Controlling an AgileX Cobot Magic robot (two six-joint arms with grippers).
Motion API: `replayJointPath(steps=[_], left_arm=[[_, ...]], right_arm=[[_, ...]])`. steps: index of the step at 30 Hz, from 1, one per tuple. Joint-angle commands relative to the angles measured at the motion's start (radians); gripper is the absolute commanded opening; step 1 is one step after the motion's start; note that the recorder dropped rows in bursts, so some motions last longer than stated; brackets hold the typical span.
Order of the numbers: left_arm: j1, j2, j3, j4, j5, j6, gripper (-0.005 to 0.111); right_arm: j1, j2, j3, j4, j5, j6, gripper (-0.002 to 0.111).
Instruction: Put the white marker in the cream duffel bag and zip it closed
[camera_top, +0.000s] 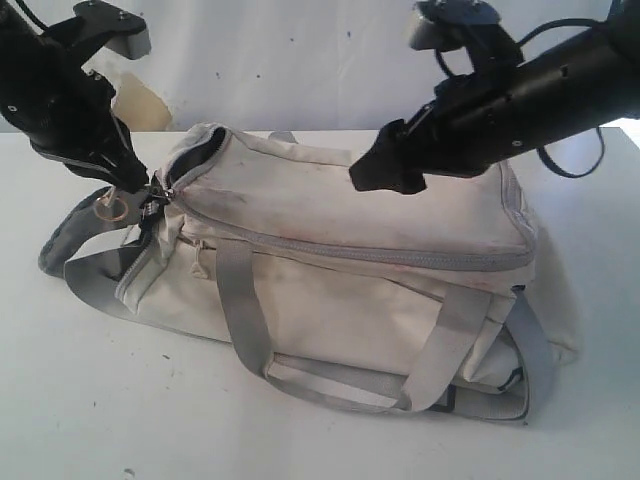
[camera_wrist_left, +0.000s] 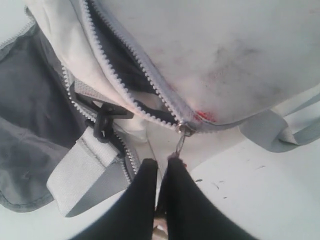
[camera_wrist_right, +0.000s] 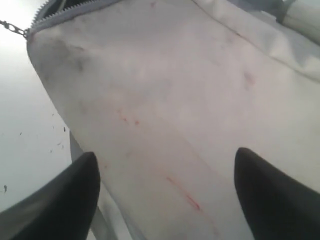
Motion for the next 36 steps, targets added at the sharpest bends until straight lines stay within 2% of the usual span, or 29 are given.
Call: replayJointPath(steps=[1,3,11,16,36], left_arm=[[0.005,-0.013,0.002,0.039,-0.003,-0.057,0.0],[0.005,-0.013,0.002,0.007,-0.003,-0.063,0.0],[0.005,-0.013,0.002,-0.05,0.013,-0.07,0.0],[0.005,-0.013,0.002,-0.05,0.019,-0.264,0.0],[0.005,-0.013,0.002,-0.058,-0.068,-0.751,0.0]], right_arm=[[0.111,-0.002,-0.003,-0.003,-0.141,-0.031,0.06],[0.156,0.007,-0.003,-0.001,-0.199,-0.042,0.056],[0.31,0.097,-0.003,-0.001,-0.329,-0.127,0.056],[0.371,0.135,-0.003,0.001,-0.454,-0.127,0.056],[0.483,0.216,-0.003,-0.003,-0.612,-0.202,0.056]])
